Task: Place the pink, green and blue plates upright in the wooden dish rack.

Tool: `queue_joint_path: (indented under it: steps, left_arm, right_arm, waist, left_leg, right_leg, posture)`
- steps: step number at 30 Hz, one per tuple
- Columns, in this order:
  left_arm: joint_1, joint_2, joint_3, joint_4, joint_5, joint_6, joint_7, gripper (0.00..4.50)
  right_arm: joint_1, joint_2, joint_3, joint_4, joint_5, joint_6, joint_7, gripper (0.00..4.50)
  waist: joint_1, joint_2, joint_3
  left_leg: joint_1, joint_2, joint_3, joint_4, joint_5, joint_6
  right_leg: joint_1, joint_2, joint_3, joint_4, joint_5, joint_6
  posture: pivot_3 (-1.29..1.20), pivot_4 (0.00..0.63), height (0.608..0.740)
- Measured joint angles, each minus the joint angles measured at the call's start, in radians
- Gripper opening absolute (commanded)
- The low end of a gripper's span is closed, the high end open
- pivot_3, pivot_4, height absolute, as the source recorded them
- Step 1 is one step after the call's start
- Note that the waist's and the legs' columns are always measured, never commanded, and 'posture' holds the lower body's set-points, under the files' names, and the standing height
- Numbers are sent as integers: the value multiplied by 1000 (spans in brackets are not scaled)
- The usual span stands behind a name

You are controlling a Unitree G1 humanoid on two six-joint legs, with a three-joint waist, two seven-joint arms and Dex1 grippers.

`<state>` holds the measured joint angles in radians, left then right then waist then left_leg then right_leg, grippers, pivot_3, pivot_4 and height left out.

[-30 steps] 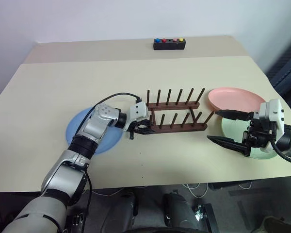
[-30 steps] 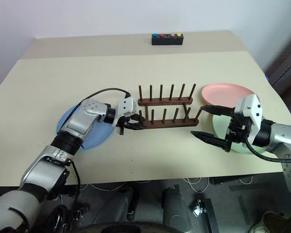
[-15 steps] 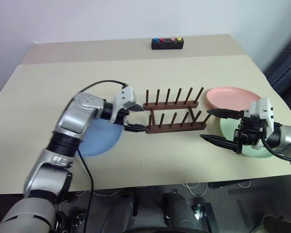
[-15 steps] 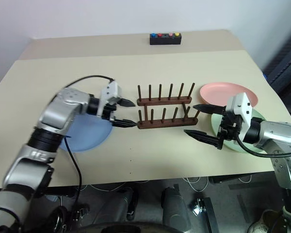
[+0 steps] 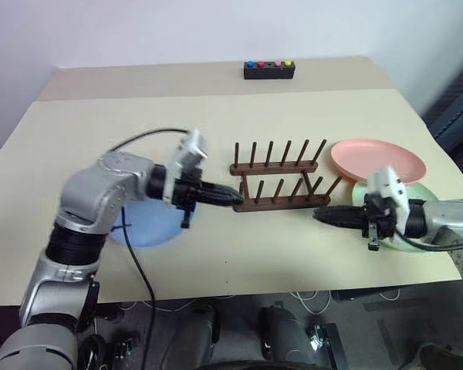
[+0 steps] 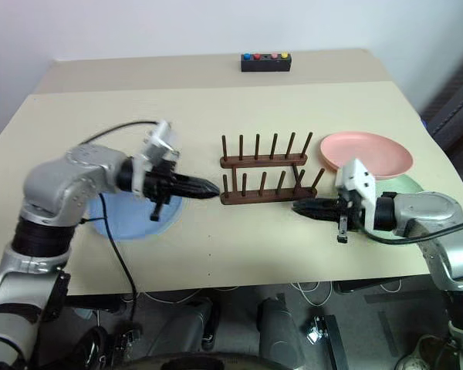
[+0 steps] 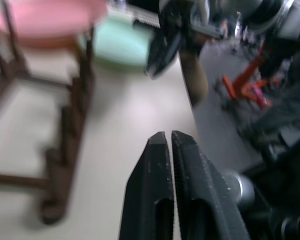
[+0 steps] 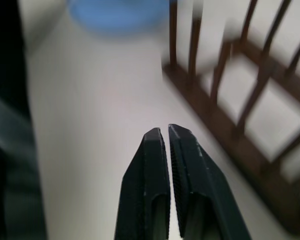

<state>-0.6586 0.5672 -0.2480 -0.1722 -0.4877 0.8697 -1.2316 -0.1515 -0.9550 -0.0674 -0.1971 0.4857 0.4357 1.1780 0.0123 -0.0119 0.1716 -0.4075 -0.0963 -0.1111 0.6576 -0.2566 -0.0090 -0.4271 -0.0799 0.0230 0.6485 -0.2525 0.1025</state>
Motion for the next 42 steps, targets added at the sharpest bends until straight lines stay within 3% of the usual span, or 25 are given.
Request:
queue_joint_path:
  steps: [4, 10, 15, 24, 33, 42]
  left_arm:
    - [-6, -78, -133, 77, 162, -160, 112, 0]
    - [-62, -168, -211, 236, 333, -326, 222, 0]
    - [-100, -204, -215, 381, 414, -437, 276, 0]
    - [-281, -225, -138, 829, 539, -710, 473, 0]
    - [-298, -246, -97, 933, 576, -812, 496, 0]
    - [-341, -258, -72, 1047, 598, -886, 507, 0]
  right_arm:
    - [-45, 17, 100, 78, -134, -89, -17, 51]
    - [-183, 109, 202, 230, -304, -223, -83, 51]
    - [-258, 164, 242, 352, -395, -319, -124, 51]
    - [-451, 265, 300, 641, -580, -536, -265, 51]
    - [-628, 347, 327, 930, -707, -742, -425, 51]
    - [-670, 388, 330, 1035, -752, -823, -530, 51]
  waist:
    - [1, 0, 0]
    - [0, 0, 0]
    - [1, 0, 0]
    - [-5, 0, 0]
    - [-10, 0, 0]
    - [-21, 0, 0]
  left_leg:
    - [0, 0, 0, 1, 2, -4]
    - [0, 0, 1, 0, 2, -4]
    - [0, -1, 0, 1, 2, -4]
    - [0, -1, 1, 1, 2, -4]
    - [-1, -2, 0, 1, 3, -4]
    - [-1, -2, 0, 1, 3, -4]
  right_leg:
    - [0, 0, 0, 0, 0, 0]
    - [-1, 0, 0, 0, 0, 0]
    - [-1, 1, 0, 1, 0, 0]
    - [-2, 1, 0, 2, 0, 1]
    - [-2, 1, 0, 2, 1, 1]
    - [-2, 1, 0, 2, 1, 1]
  posture:
    - [0, 150, 740]
    - [0, 150, 740]
    - [0, 150, 740]
    - [0, 150, 740]
    - [0, 150, 740]
    - [0, 150, 740]
